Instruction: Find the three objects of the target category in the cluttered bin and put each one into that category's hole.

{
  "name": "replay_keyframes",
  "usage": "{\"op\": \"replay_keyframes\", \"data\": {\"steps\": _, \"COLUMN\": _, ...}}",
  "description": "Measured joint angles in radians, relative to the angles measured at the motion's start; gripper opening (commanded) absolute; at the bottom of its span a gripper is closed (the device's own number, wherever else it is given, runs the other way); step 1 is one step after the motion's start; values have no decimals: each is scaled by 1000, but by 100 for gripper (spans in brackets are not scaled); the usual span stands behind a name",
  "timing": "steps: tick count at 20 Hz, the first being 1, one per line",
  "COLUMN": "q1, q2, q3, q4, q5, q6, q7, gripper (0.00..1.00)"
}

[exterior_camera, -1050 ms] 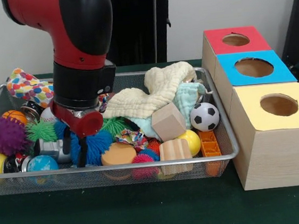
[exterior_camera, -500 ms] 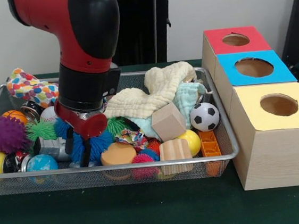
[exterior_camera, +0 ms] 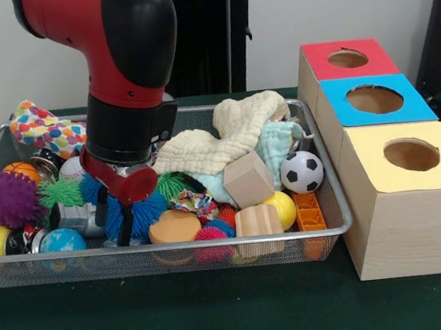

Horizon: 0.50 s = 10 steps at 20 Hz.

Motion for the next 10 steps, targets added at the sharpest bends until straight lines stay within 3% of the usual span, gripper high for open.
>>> {"op": "replay_keyframes", "data": {"steps": 4, "q1": 10, "q2": 14, "q3": -27, "q4": -4, "q5": -1, "q6": 30, "q7": 0, "gripper": 100}}
{"op": "replay_keyframes", "data": {"steps": 10, "q1": 47, "q2": 45, "q3": -111, "q4": -36, "q5": -2, "q6": 174, "q7": 0, "gripper": 100}}
